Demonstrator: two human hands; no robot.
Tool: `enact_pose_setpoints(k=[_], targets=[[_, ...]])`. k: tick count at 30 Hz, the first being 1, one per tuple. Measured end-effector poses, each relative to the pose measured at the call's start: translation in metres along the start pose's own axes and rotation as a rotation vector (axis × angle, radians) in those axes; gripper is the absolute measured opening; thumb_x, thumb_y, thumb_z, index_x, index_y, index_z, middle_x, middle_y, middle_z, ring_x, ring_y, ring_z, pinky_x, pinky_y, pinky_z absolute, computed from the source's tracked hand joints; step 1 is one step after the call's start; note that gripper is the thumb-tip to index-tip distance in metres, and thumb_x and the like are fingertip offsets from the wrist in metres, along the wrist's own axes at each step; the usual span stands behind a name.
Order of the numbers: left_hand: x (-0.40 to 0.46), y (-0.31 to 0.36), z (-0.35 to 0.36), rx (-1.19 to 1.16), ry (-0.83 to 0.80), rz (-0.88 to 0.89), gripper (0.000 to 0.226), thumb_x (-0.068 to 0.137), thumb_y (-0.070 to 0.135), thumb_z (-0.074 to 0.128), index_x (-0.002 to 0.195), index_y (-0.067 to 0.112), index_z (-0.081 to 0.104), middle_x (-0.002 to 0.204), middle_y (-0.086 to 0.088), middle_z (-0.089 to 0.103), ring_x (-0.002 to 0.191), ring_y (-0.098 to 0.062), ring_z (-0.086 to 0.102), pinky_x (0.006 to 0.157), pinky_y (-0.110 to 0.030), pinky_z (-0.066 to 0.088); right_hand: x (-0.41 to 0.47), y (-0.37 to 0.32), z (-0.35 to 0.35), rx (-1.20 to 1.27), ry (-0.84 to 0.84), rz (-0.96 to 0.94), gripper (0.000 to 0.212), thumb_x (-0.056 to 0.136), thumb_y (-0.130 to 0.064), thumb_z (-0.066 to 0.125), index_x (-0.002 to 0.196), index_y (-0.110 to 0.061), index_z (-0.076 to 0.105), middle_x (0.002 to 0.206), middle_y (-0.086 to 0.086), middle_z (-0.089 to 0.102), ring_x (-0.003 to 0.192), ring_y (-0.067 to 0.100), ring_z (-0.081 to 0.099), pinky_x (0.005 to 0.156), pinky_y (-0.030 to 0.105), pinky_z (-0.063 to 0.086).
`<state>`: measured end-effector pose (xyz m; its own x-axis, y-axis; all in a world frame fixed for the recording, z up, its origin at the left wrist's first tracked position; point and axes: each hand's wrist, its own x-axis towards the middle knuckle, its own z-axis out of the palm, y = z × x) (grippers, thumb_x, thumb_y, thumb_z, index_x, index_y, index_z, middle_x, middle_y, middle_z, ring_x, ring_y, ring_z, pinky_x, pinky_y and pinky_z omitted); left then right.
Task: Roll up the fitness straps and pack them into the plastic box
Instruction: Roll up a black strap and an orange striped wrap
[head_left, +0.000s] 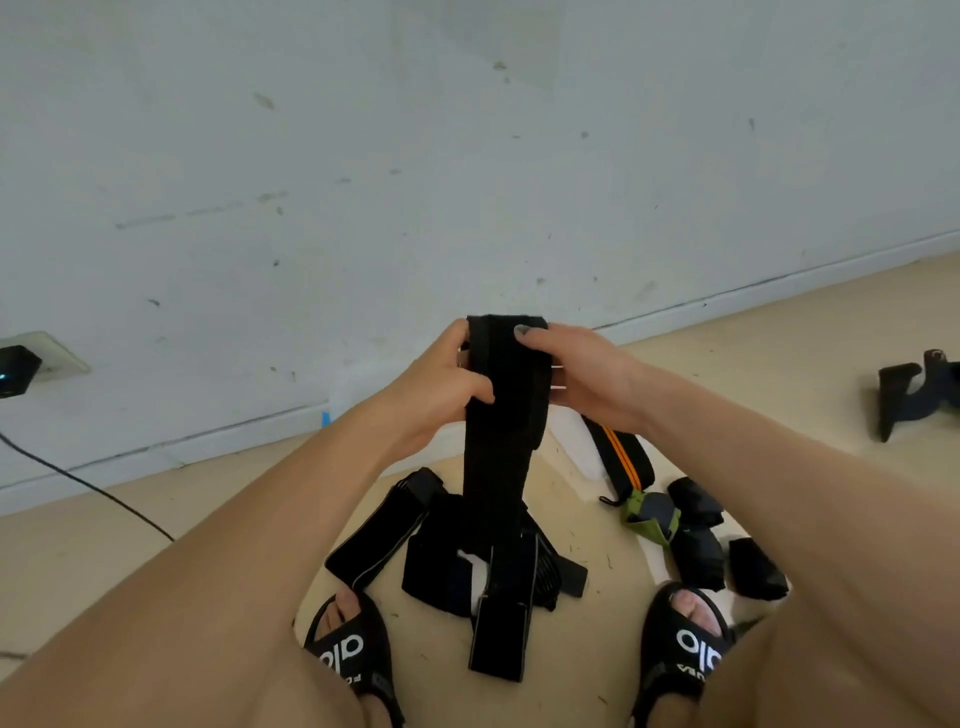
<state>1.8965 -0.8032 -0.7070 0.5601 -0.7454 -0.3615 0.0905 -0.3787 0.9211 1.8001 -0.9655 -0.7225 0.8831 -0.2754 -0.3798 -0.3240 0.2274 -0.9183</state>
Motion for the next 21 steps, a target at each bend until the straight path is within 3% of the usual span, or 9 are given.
enact_pose_setpoints(k=[3, 5, 7, 10, 13, 16, 17, 19, 21], targets=[[0.011, 0.002, 0.008, -0.096, -0.021, -0.05, 0.026, 0.102, 0.019, 0.06, 0.128, 0.022, 0.061, 0.116, 0.0, 0.074, 0.109, -0.015, 0.071, 0.088, -0.035, 0.061, 0.009, 0.009, -0.001, -0.056, 0.024, -0.036, 0.027, 0.107, -0.026, 0.054, 0.13, -0.02, 0.067, 0.118, 0.003, 0.076, 0.112, 0.023, 0.071, 0.097, 0.041, 0.058], [0.023, 0.001, 0.008, -0.156, 0.074, -0.074, 0.026, 0.104, 0.03, 0.058, 0.125, 0.017, 0.062, 0.118, -0.002, 0.074, 0.11, -0.017, 0.071, 0.084, -0.033, 0.06, 0.012, 0.011, -0.005, -0.058, -0.048, 0.011, 0.027, 0.107, -0.024, 0.054, 0.132, -0.022, 0.066, 0.125, 0.006, 0.074, 0.118, 0.027, 0.069, 0.103, 0.047, 0.056], [0.037, -0.002, 0.006, -0.209, 0.19, -0.109, 0.027, 0.103, 0.025, 0.061, 0.126, 0.012, 0.059, 0.123, -0.008, 0.069, 0.111, -0.021, 0.069, 0.081, -0.032, 0.058, 0.016, 0.011, -0.016, -0.057, -0.188, 0.101, 0.03, 0.107, -0.018, 0.055, 0.135, -0.022, 0.064, 0.13, 0.007, 0.071, 0.122, 0.03, 0.068, 0.105, 0.048, 0.055], [0.052, -0.004, 0.01, -0.191, 0.225, -0.139, 0.03, 0.1, 0.012, 0.06, 0.13, 0.016, 0.055, 0.124, -0.01, 0.066, 0.111, -0.024, 0.066, 0.081, -0.034, 0.056, 0.026, 0.017, -0.051, -0.004, -0.342, 0.27, 0.043, 0.104, -0.009, 0.058, 0.145, -0.022, 0.056, 0.13, 0.011, 0.07, 0.12, 0.03, 0.068, 0.106, 0.045, 0.053], [0.062, 0.0, 0.018, -0.147, 0.216, -0.125, 0.041, 0.097, 0.005, 0.056, 0.132, 0.025, 0.048, 0.12, -0.01, 0.066, 0.106, -0.025, 0.068, 0.085, -0.039, 0.058, 0.054, 0.047, -0.096, -0.126, -0.048, 0.385, 0.052, 0.099, -0.004, 0.062, 0.149, -0.015, 0.05, 0.123, 0.011, 0.07, 0.108, 0.025, 0.071, 0.105, 0.044, 0.055], [0.069, 0.002, 0.022, -0.022, 0.178, -0.081, 0.061, 0.094, 0.0, 0.054, 0.137, 0.04, 0.037, 0.117, -0.005, 0.067, 0.1, -0.024, 0.07, 0.088, -0.04, 0.059, 0.081, 0.101, -0.131, -0.426, 0.245, 0.467, 0.052, 0.097, 0.0, 0.063, 0.147, -0.008, 0.051, 0.106, 0.012, 0.061, 0.09, 0.027, 0.062, 0.09, 0.037, 0.056], [0.072, 0.001, 0.023, 0.04, 0.165, -0.066, 0.068, 0.093, -0.001, 0.053, 0.138, 0.045, 0.032, 0.116, -0.002, 0.067, 0.097, -0.024, 0.07, 0.087, -0.039, 0.058, 0.09, 0.121, -0.142, -0.46, 0.296, 0.487, 0.054, 0.097, 0.0, 0.063, 0.149, -0.007, 0.05, 0.109, 0.012, 0.06, 0.091, 0.028, 0.062, 0.087, 0.037, 0.056], [0.078, -0.004, 0.023, 0.172, 0.157, -0.023, 0.08, 0.091, -0.003, 0.05, 0.143, 0.052, 0.023, 0.115, 0.002, 0.066, 0.087, -0.025, 0.07, 0.081, -0.036, 0.056, 0.107, 0.154, -0.157, -0.442, 0.357, 0.528, 0.065, 0.096, -0.002, 0.066, 0.156, -0.01, 0.042, 0.139, 0.016, 0.055, 0.112, 0.034, 0.063, 0.095, 0.042, 0.057], [0.086, -0.01, 0.018, 0.275, 0.166, 0.009, 0.087, 0.091, -0.004, 0.048, 0.147, 0.056, 0.019, 0.118, -0.002, 0.064, 0.068, -0.022, 0.063, 0.066, -0.028, 0.052, 0.125, 0.178, -0.165, -0.506, 0.375, 0.552, 0.076, 0.096, -0.008, 0.069, 0.161, -0.012, 0.031, 0.158, 0.017, 0.041, 0.13, 0.039, 0.055, 0.099, 0.045, 0.054]])
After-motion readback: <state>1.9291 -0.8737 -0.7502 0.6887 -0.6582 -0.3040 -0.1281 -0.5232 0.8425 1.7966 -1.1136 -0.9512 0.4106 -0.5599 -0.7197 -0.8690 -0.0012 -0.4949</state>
